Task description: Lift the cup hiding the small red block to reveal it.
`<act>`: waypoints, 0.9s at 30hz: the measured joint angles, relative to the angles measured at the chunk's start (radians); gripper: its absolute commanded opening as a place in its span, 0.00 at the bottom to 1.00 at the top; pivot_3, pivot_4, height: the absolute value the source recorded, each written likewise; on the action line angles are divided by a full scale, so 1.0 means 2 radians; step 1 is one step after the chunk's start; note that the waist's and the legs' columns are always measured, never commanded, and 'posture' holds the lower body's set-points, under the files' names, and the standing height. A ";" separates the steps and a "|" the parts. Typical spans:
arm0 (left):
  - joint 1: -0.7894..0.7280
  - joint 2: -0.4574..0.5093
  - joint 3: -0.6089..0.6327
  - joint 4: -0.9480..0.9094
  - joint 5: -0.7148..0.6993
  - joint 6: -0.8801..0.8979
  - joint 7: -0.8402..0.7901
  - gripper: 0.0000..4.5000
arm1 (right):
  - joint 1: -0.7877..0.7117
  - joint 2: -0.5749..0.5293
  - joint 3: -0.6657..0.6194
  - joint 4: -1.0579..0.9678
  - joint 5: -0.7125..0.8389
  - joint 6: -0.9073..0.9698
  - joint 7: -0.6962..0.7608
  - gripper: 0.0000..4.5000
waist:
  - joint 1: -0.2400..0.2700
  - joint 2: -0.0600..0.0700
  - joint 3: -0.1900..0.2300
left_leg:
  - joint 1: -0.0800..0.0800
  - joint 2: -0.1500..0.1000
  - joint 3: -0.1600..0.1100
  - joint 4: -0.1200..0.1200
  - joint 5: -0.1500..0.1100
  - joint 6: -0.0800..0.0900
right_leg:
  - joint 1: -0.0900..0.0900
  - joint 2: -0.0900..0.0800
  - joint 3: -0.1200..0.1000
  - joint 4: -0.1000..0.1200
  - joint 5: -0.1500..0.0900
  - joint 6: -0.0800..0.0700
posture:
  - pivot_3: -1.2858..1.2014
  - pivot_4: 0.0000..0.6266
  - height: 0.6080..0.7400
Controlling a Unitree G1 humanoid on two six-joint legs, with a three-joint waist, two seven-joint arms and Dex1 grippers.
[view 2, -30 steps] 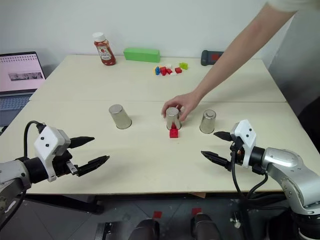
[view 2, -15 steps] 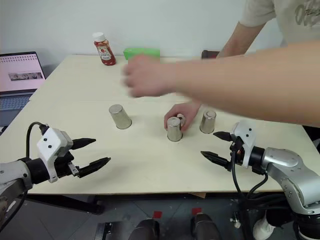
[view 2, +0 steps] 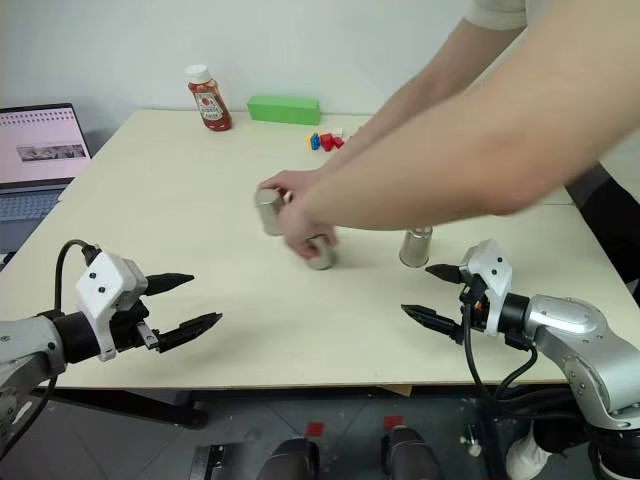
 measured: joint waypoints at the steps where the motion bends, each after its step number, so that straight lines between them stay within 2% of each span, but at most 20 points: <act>1: 0.000 0.000 0.000 0.000 0.000 0.000 0.000 0.99 | 0.000 0.000 0.000 0.000 0.000 0.001 0.000 1.00 | 0.000 0.000 0.000 | 0.000 0.000 0.000 0.000 0.000 0.000 | 0.000 0.000 0.000 0.000 0.000 0.000 | 0.52 0.24 1.00; 24: -0.056 -0.041 0.005 0.046 -0.006 0.046 0.094 0.99 | -0.084 0.055 0.043 -0.008 0.025 0.048 -0.032 1.00 | 0.000 0.000 0.000 | 0.000 0.000 0.000 0.000 0.000 0.000 | 0.000 0.000 0.000 0.000 0.000 0.000 | 0.52 0.24 1.00; 27: -0.079 -0.041 -0.001 0.081 0.007 0.046 0.106 0.99 | -0.095 0.062 0.054 -0.004 0.023 0.050 -0.033 1.00 | 0.000 0.000 0.000 | 0.000 0.000 0.000 0.000 0.000 0.000 | 0.000 0.000 0.000 0.000 0.000 0.000 | 0.52 0.24 1.00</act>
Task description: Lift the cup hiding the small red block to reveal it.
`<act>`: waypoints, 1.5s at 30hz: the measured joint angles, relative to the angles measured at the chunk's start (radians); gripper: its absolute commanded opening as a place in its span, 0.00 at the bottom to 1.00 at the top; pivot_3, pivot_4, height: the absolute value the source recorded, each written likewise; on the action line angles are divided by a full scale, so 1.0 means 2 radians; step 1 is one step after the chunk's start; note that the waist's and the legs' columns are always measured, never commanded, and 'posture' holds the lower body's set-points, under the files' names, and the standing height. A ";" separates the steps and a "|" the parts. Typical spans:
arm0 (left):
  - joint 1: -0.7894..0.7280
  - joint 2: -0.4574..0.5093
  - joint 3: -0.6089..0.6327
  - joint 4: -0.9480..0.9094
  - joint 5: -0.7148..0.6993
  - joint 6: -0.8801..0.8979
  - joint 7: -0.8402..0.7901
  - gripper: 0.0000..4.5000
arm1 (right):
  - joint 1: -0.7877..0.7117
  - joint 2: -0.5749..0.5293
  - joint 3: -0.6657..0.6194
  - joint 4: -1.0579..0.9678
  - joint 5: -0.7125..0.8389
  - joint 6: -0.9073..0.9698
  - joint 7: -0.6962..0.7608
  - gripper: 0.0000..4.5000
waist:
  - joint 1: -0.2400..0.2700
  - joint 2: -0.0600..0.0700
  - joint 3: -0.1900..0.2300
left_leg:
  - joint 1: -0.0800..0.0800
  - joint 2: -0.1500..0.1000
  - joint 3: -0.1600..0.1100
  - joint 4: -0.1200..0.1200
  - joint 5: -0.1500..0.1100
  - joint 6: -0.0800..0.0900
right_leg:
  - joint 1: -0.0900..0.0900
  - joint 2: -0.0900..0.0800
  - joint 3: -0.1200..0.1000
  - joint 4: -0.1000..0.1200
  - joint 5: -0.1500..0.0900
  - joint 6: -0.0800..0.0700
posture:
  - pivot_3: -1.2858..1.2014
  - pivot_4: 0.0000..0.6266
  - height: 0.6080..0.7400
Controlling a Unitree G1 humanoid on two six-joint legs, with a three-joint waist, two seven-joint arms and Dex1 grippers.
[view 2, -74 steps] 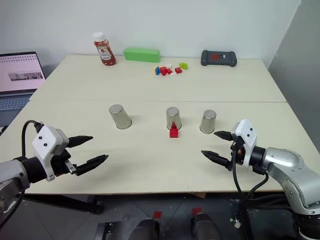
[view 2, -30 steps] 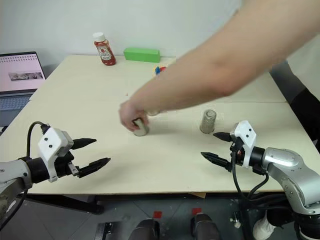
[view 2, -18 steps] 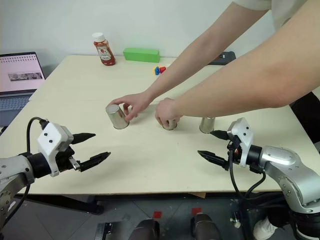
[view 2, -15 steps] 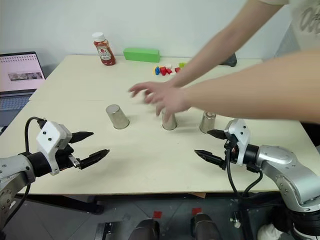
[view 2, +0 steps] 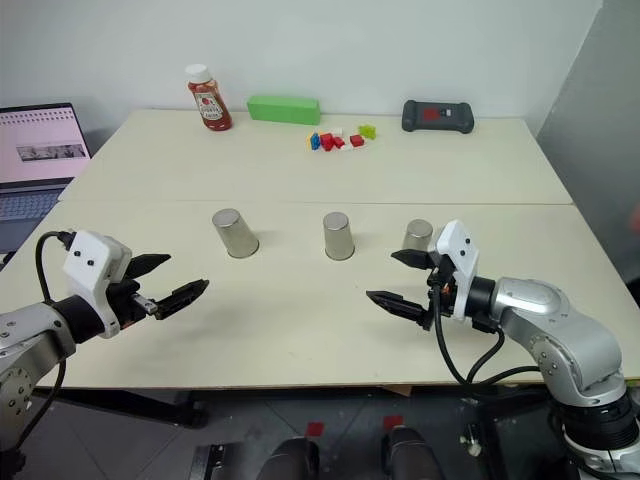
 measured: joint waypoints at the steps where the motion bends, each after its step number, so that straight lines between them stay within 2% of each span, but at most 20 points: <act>1: -0.009 0.000 -0.004 0.011 0.004 0.000 0.002 0.99 | -0.002 0.001 0.001 0.000 0.000 0.000 0.000 1.00 | 0.000 0.000 0.000 | 0.000 0.000 0.000 0.000 0.000 0.000 | 0.000 0.000 0.000 0.000 0.000 0.000 | 0.52 0.24 1.00; 5: -0.037 -0.003 -0.036 0.037 0.011 0.002 0.005 0.99 | -0.005 0.001 0.005 0.003 -0.001 0.000 0.001 1.00 | 0.001 0.000 0.000 | 0.000 0.000 0.000 0.000 0.000 0.000 | 0.000 0.000 0.000 0.000 0.000 0.000 | 0.52 0.24 1.00; 13: -0.147 -0.047 -0.100 0.154 0.061 -0.010 0.052 0.99 | -0.010 0.000 0.011 0.006 -0.001 0.000 0.006 1.00 | 0.000 0.000 0.000 | 0.000 0.000 0.000 0.000 0.000 0.000 | 0.000 0.000 0.000 0.000 0.000 0.000 | 0.52 0.24 1.00; 22: -0.241 -0.086 -0.170 0.279 0.102 -0.061 0.032 0.99 | -0.020 0.001 0.021 -0.004 0.000 0.006 0.003 1.00 | 0.000 0.000 0.000 | -0.001 0.000 0.000 0.000 0.000 0.000 | 0.000 0.000 0.000 0.000 0.000 0.000 | 0.52 0.24 1.00; 39: -0.363 -0.138 -0.187 0.489 0.161 -0.162 0.039 0.99 | -0.019 0.004 0.026 -0.006 0.000 0.009 0.004 1.00 | 0.000 0.000 0.000 | -0.001 -0.001 0.000 0.000 0.000 0.000 | 0.000 0.000 0.000 0.000 0.000 0.000 | 0.52 0.24 1.00; 40: -0.367 -0.140 -0.187 0.499 0.162 -0.169 0.040 0.91 | -0.019 0.004 0.026 -0.006 -0.001 0.009 0.004 1.00 | 0.000 0.000 0.000 | -0.001 -0.001 0.000 0.000 0.000 0.000 | 0.000 0.000 0.000 0.000 0.000 0.000 | 0.52 0.24 1.00; 41: -0.372 -0.143 -0.187 0.508 0.164 -0.172 0.041 0.89 | -0.019 0.004 0.026 -0.006 -0.001 0.008 0.005 1.00 | 0.000 0.000 0.000 | -0.001 -0.001 0.000 0.000 0.000 0.000 | 0.000 0.000 0.000 0.000 0.000 0.000 | 0.52 0.24 1.00; 45: -0.379 -0.145 -0.187 0.529 0.175 -0.191 0.043 0.71 | -0.019 0.004 0.027 -0.006 -0.001 0.008 0.006 1.00 | 0.000 0.000 0.000 | -0.001 -0.001 0.000 0.000 0.000 0.000 | 0.000 0.000 0.000 0.000 0.000 0.000 | 0.52 0.24 1.00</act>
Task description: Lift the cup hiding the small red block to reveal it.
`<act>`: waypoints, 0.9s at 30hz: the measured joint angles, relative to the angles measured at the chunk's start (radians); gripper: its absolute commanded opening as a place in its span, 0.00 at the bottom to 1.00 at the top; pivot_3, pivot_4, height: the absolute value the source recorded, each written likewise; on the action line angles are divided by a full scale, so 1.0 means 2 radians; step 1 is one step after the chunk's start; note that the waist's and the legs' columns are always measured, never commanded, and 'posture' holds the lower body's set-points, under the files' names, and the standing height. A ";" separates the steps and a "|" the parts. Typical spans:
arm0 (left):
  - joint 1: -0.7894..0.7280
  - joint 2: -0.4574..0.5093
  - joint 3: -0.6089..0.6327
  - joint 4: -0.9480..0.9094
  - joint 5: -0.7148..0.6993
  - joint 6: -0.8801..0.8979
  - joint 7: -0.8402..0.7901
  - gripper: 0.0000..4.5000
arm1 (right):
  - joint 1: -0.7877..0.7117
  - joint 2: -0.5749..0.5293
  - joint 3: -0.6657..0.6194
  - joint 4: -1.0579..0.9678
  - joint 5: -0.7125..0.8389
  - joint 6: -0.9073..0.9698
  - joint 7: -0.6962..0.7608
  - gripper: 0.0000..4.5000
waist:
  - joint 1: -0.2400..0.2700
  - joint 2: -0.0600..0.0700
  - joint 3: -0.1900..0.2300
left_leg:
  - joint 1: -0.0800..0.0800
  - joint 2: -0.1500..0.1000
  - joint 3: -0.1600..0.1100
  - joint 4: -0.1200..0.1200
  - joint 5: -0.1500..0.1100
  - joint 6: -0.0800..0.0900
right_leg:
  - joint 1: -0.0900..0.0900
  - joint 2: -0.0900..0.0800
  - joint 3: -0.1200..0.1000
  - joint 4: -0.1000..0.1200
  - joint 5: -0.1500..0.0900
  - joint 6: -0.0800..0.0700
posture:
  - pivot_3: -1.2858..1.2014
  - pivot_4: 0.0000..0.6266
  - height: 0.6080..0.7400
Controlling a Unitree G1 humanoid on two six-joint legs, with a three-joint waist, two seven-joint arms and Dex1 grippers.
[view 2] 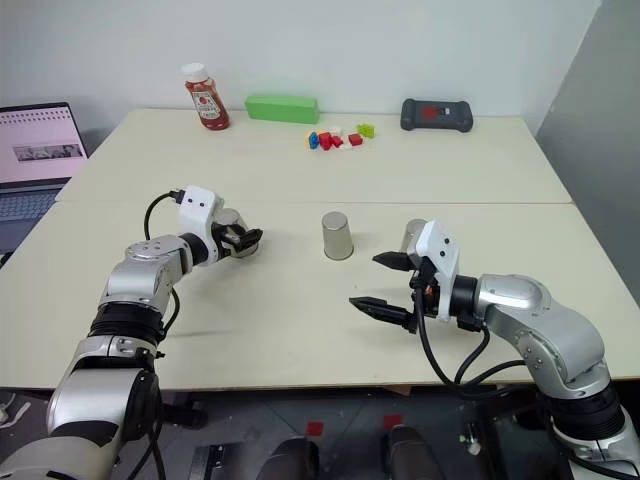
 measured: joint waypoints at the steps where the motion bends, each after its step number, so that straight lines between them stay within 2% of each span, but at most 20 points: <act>1: 0.000 0.000 0.000 0.002 0.004 -0.004 0.000 0.66 | 0.000 0.000 0.000 0.000 0.000 0.000 0.000 1.00 | 0.000 0.000 0.000 | 0.000 0.000 0.000 0.000 0.000 0.000 | 0.000 0.000 0.000 0.000 0.000 0.000 | 0.52 0.24 1.00; 3: -0.006 -0.002 0.000 0.010 0.006 -0.011 -0.001 0.62 | 0.000 0.000 0.001 0.000 0.000 0.000 0.000 1.00 | 0.000 0.000 0.000 | 0.000 0.000 0.000 0.000 0.000 0.000 | 0.000 0.000 0.000 0.000 0.000 0.000 | 0.52 0.24 1.00; 8: -0.009 -0.007 0.004 0.018 0.003 -0.024 -0.005 0.61 | 0.000 0.000 0.003 0.000 -0.001 -0.001 0.001 1.00 | 0.000 0.000 0.000 | 0.000 0.000 0.000 0.000 0.000 0.000 | 0.000 0.000 0.000 0.000 0.000 0.000 | 0.52 0.24 1.00; 12: -0.009 -0.010 0.019 -0.016 -0.009 -0.021 -0.010 0.61 | 0.000 0.000 0.003 0.001 -0.001 -0.002 0.002 1.00 | 0.000 0.000 0.000 | 0.000 0.000 0.000 0.000 0.000 0.000 | 0.000 0.000 0.000 0.000 0.000 0.000 | 0.52 0.24 1.00; 19: -0.010 0.041 0.058 -0.078 -0.015 0.003 0.016 0.61 | 0.000 0.000 0.004 0.003 -0.006 -0.010 0.002 1.00 | -0.003 0.000 0.000 | 0.000 0.000 0.000 0.000 0.000 0.000 | 0.000 0.000 0.000 0.000 0.000 0.000 | 0.52 0.24 1.00; 27: 0.023 0.054 0.078 -0.042 -0.010 0.005 0.056 0.61 | -0.005 0.003 0.010 0.013 -0.017 -0.013 0.010 1.00 | 0.000 0.000 0.000 | 0.000 0.000 0.000 0.000 0.000 0.000 | 0.000 0.000 0.000 0.000 0.000 0.000 | 0.52 0.24 1.00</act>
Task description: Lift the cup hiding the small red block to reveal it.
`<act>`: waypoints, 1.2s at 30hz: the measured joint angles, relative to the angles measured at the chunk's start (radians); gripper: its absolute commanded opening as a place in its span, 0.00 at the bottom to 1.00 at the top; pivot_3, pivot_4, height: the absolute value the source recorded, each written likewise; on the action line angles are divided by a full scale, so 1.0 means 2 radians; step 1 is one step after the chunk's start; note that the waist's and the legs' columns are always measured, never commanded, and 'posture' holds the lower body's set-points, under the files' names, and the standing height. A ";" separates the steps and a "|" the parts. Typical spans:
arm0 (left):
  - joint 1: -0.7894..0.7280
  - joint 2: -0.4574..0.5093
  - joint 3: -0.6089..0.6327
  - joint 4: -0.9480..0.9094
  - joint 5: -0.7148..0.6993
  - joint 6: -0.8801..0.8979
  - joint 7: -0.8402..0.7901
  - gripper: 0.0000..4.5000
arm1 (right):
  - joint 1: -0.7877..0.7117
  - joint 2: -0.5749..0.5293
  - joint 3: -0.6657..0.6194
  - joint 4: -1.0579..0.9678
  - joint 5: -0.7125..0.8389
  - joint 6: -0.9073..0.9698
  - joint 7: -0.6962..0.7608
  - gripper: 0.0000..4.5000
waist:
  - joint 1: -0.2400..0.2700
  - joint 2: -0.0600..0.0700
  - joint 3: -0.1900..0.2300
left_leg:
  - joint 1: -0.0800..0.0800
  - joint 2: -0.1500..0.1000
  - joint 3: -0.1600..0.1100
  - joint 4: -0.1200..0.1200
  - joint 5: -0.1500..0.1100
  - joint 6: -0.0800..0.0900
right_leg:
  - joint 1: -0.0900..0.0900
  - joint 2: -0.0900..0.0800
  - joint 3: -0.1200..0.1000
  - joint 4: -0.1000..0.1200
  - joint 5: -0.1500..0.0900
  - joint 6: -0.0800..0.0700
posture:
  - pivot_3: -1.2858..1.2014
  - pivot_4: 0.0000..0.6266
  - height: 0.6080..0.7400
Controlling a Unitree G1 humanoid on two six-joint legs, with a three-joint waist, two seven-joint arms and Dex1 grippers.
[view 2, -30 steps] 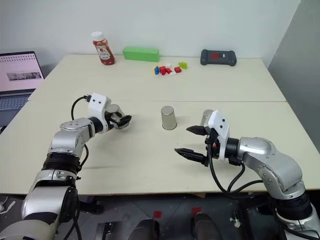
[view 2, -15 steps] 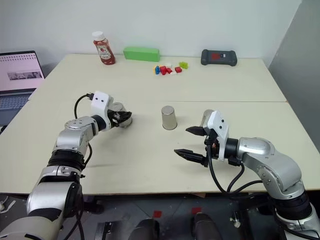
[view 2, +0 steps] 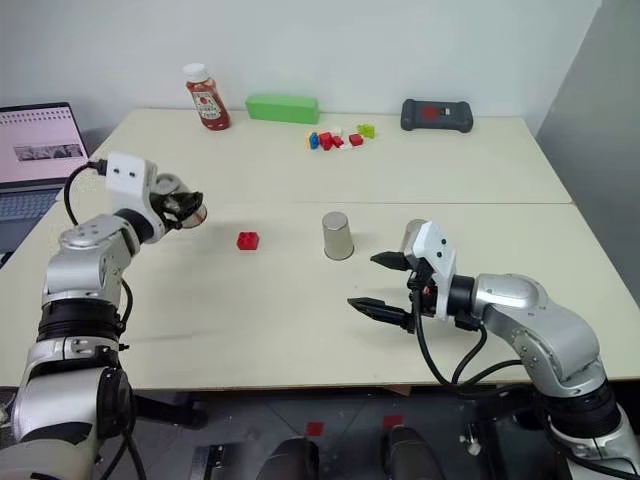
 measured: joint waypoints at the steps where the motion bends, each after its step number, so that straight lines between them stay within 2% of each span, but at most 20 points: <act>1: 0.002 -0.001 0.001 0.008 0.000 -0.002 0.002 0.61 | 0.000 0.000 0.000 0.001 -0.001 0.000 0.001 1.00 | 0.000 0.000 0.000 | 0.000 0.000 0.000 0.000 0.000 0.000 | 0.000 0.000 0.000 0.000 0.000 0.000 | 0.52 0.24 1.00; 6: 0.002 -0.014 0.001 0.052 0.000 -0.023 0.012 0.61 | -0.003 0.002 0.001 0.004 -0.002 0.000 0.004 1.00 | 0.001 0.000 0.000 | 0.000 0.000 0.000 0.000 0.000 0.000 | 0.000 0.000 0.000 0.000 0.000 0.000 | 0.52 0.24 1.00; 8: 0.001 -0.018 0.001 0.065 0.000 -0.029 0.016 0.77 | -0.004 0.002 0.000 0.005 -0.002 0.000 0.007 1.00 | 0.001 0.000 0.000 | 0.000 0.000 0.000 0.000 0.000 0.000 | 0.000 0.000 0.000 0.000 0.000 0.000 | 0.52 0.24 1.00; 13: -0.017 -0.018 0.001 0.094 -0.001 -0.036 0.020 1.00 | -0.004 0.002 0.000 0.005 -0.002 0.000 0.009 1.00 | 0.000 0.000 0.000 | 0.000 0.000 0.000 0.000 0.000 0.000 | 0.000 0.000 0.000 0.000 0.000 0.000 | 0.52 0.24 1.00; 20: -0.019 -0.020 0.014 0.094 -0.012 -0.037 0.019 1.00 | -0.004 0.002 0.000 0.005 -0.003 0.000 0.008 1.00 | 0.000 0.000 0.000 | 0.000 0.000 0.000 0.000 0.000 0.000 | 0.000 0.000 0.000 0.000 0.000 0.000 | 0.52 0.24 1.00; 23: -0.018 -0.020 0.020 0.063 -0.017 -0.047 0.017 1.00 | -0.004 0.002 0.000 0.005 -0.003 0.000 0.008 1.00 | 0.000 0.000 0.000 | 0.000 0.000 0.000 0.000 0.000 0.000 | 0.000 0.000 0.000 0.000 0.000 0.000 | 0.52 0.24 1.00; 28: -0.009 -0.017 0.028 -0.036 -0.032 -0.056 0.004 1.00 | -0.004 0.003 0.000 0.005 -0.005 -0.002 0.007 1.00 | 0.000 0.000 0.000 | 0.000 0.000 0.000 0.000 0.000 0.000 | 0.000 0.000 0.000 0.000 0.000 0.000 | 0.52 0.24 1.00; 31: 0.024 -0.009 0.019 -0.124 -0.042 -0.036 -0.029 1.00 | -0.004 0.004 -0.003 0.005 -0.006 -0.009 0.005 1.00 | 0.000 0.000 0.000 | 0.000 0.000 0.000 0.000 0.000 0.000 | 0.000 0.000 0.000 0.000 0.000 0.000 | 0.52 0.24 1.00; 36: 0.115 0.046 0.017 -0.259 -0.069 0.028 -0.091 1.00 | 0.015 -0.010 -0.026 0.007 -0.012 -0.023 0.006 1.00 | -0.004 0.000 0.000 | 0.001 0.000 0.000 0.000 0.000 0.000 | 0.000 0.000 0.000 0.000 0.000 0.000 | 0.52 0.24 1.00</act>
